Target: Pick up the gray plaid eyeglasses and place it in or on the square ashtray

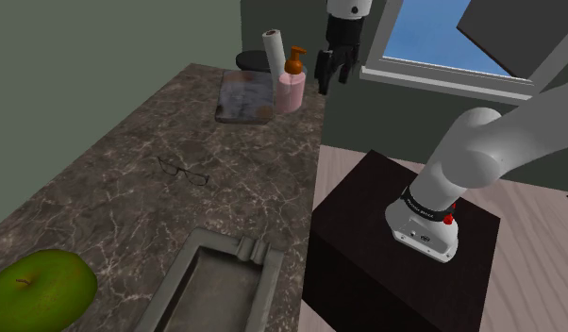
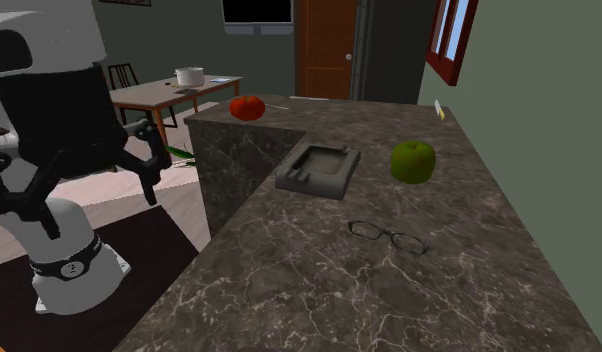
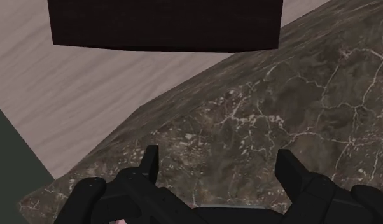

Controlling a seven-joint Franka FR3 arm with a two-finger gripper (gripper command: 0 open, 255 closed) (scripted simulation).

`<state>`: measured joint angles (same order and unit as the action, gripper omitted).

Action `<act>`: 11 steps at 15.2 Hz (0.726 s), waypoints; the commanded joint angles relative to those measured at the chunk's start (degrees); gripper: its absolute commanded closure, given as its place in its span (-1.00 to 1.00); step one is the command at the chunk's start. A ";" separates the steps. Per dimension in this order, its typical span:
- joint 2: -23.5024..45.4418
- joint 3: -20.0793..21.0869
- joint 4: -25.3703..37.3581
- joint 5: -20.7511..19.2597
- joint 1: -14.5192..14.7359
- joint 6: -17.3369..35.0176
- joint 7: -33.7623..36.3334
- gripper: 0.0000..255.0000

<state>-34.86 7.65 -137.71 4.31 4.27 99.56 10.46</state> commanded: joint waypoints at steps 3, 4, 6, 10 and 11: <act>5.32 4.34 1.73 1.54 1.71 4.66 4.15 -1.00; 6.73 5.37 2.32 1.72 2.07 5.74 5.16 -1.00; 9.71 7.41 3.70 1.89 2.72 7.84 7.23 -1.00; 16.20 11.44 7.22 1.24 3.74 11.66 11.61 -1.00; 17.92 12.41 8.26 0.85 3.97 12.53 12.78 -1.00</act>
<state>-18.41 19.07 -130.61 5.40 7.95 111.53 21.98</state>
